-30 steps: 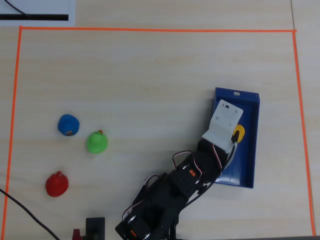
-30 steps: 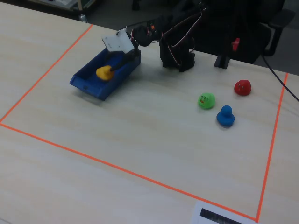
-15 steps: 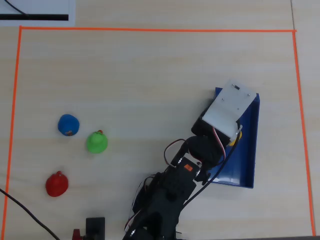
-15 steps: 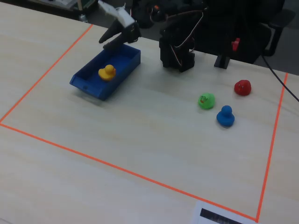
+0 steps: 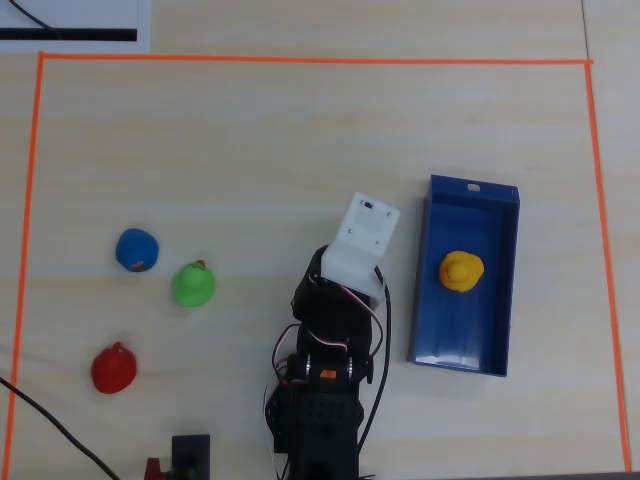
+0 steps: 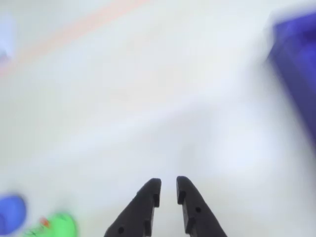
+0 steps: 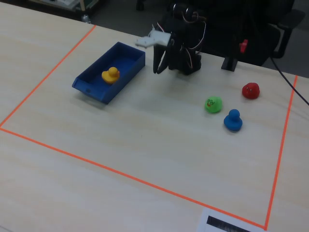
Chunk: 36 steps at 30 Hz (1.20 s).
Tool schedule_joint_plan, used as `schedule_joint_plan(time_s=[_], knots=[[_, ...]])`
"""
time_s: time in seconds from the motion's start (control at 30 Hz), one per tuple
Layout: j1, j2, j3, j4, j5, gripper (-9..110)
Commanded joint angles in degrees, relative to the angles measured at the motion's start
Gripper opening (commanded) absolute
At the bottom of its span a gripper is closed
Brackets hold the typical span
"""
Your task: Grasp yellow duck and put it into box.
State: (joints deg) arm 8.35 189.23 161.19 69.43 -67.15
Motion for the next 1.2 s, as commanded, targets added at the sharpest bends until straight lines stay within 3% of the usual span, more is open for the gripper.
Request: schedule_joint_plan(time_s=[0.0,0.2,1.17], knots=[[-1.67,0.35,5.62,-0.09,1.49,0],[-2.2,0.35,16.88,1.67,0.79,0],[-2.02,0.35,17.05,5.27,-0.26,3]])
